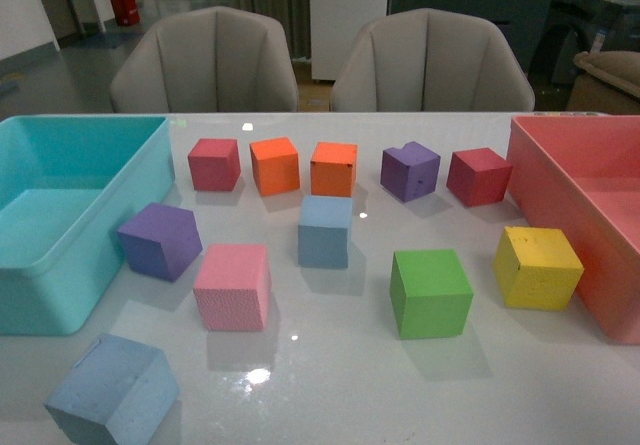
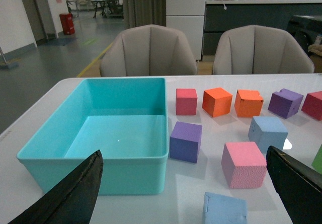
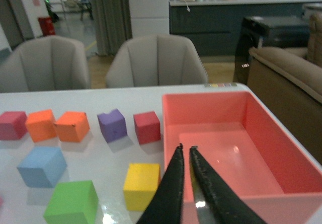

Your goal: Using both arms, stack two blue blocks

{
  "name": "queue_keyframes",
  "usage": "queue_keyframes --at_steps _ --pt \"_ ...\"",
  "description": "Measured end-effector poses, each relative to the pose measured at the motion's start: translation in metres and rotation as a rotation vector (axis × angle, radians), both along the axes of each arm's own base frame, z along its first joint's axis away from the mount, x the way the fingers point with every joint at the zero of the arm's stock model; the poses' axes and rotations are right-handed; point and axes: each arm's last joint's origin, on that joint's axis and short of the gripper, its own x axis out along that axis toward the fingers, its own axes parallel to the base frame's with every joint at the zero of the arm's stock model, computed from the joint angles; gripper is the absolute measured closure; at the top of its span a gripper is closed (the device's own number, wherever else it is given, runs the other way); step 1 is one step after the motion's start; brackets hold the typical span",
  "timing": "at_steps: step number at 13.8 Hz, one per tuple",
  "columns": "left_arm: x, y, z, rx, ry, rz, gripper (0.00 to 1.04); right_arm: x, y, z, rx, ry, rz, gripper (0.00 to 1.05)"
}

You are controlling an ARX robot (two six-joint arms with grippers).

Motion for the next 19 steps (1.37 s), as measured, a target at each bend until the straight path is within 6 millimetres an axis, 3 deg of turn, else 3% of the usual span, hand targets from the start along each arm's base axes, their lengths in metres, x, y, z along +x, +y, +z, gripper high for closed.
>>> queue_keyframes --at_steps 2,12,19 --pt "0.0 0.0 0.0 0.0 0.0 0.0 0.07 -0.004 0.001 0.002 -0.01 -0.022 0.014 1.03" --pt "0.0 0.0 0.0 0.0 0.0 0.0 0.07 -0.032 0.001 -0.025 -0.011 -0.016 0.023 1.03" --pt "0.0 0.0 0.0 0.0 0.0 0.0 0.07 -0.045 0.001 -0.025 -0.011 -0.014 0.023 1.03"
